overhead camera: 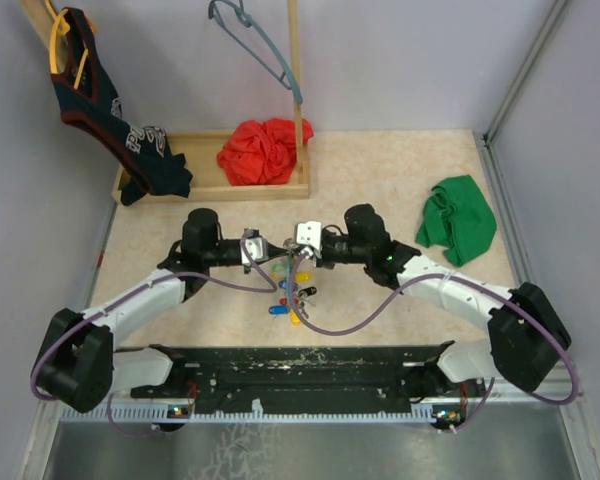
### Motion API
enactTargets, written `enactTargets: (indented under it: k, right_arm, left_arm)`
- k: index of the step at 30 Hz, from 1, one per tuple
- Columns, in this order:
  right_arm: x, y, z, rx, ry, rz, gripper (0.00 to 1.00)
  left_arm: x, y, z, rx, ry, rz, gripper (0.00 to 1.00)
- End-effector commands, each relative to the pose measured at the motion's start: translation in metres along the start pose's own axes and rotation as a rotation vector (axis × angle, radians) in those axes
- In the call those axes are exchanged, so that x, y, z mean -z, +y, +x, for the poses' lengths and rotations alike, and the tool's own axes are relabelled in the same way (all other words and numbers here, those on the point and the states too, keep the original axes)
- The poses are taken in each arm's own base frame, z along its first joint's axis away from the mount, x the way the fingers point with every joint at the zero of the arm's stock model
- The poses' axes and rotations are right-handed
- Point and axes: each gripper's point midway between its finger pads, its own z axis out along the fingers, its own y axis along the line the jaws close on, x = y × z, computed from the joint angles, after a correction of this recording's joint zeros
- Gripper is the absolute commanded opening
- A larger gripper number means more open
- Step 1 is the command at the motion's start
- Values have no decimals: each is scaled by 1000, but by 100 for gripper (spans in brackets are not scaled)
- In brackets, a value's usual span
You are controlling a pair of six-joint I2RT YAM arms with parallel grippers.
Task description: Put the keys on the keyring
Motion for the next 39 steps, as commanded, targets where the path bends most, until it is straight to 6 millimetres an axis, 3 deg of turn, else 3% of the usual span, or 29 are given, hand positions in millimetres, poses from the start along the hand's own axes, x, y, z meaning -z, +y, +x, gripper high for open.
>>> enactTargets:
  k: [1,18,27,39]
  right_arm:
    - [-6,-17,-38,47,-80,15,0]
    - [-15,-21,-29,21,-9,-5,0]
    - [-10,-16,-27,22,-3,-14,8]
    - [0,-20,-19,116,6,55,1]
  left_arm:
    - [-5,6,-14,-38,-5,4,0]
    - [-5,8,-18,-88,44,-48,0]
    - [-4,7,-15,-93,39,-65,0]
    - [-4,15,-15,-3,57,-109,0]
